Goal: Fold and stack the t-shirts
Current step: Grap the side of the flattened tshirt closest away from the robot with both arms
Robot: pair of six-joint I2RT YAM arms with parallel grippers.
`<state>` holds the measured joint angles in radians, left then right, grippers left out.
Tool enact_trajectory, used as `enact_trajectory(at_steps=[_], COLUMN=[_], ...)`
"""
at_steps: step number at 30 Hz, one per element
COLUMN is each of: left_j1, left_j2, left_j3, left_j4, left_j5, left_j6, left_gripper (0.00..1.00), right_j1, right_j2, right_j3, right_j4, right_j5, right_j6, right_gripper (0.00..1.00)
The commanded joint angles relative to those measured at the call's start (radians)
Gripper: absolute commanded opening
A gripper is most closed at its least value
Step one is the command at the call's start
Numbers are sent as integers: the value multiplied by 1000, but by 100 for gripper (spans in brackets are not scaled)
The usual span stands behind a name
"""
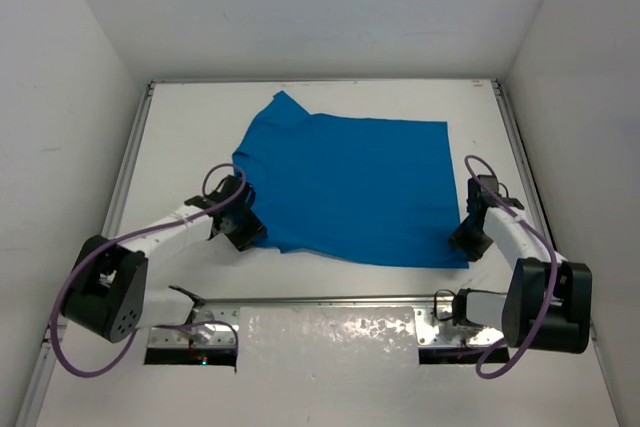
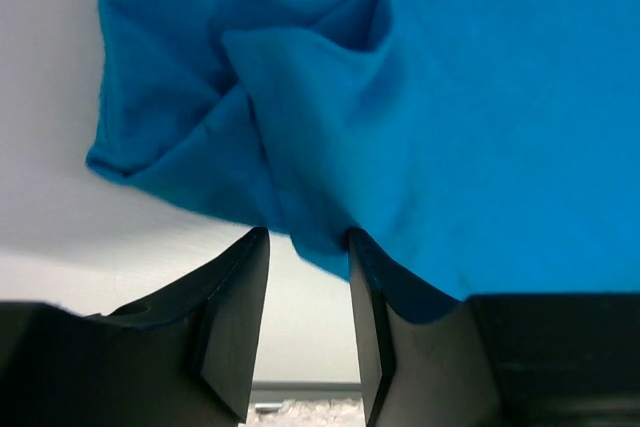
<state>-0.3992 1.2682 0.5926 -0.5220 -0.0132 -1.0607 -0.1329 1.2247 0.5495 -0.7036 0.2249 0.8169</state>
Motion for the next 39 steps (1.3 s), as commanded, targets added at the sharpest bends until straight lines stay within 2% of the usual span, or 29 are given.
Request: enact_trajectory(at_steps=[1, 3, 5, 6, 8, 11, 15, 20, 25, 30, 31, 35, 39], left_j1=[-6, -6, -6, -6, -7, -6, -6, -6, -6, -6, -6, -6, -4], left_j2=[40, 57, 69, 69, 66, 51, 1, -4, -4, -1, -3, -9, -30], left_j3=[13, 27, 36, 36, 35, 35, 30, 44, 42, 59, 65, 95, 93], left_j4=[79, 82, 85, 88, 93, 89, 99, 112, 122, 108, 103, 60, 36], left_j5=[-14, -19, -22, -25, -27, -19, -14, 9, 9, 35, 35, 25, 18], left_j6=[-21, -12, -10, -10, -10, -25, -50, -64, -55, -35, -32, -7, -1], left_gripper=[36, 34, 28, 15, 0, 0, 0, 0, 0, 0, 0, 0, 0], right_j1=[7, 6, 7, 7, 7, 6, 9, 7, 7, 7, 7, 4, 1], right_j2=[-7, 7, 10, 10, 6, -2, -16, -8, -22, -47, -48, -59, -76], right_j3=[0, -2, -6, -16, -28, -23, -34, -77, -80, -155, -170, -169, -109], right_j4=[52, 61, 62, 65, 75, 38, -13, 53, 78, 90, 82, 56, -3], right_j5=[-7, -13, -13, -9, -6, 31, 41, -28, 16, 56, 66, 113, 131], right_j6=[25, 36, 60, 70, 88, 103, 146, 182, 209, 245, 248, 240, 209], right_gripper=[37, 37, 37, 36, 35, 31, 30, 31, 33, 33, 32, 0, 0])
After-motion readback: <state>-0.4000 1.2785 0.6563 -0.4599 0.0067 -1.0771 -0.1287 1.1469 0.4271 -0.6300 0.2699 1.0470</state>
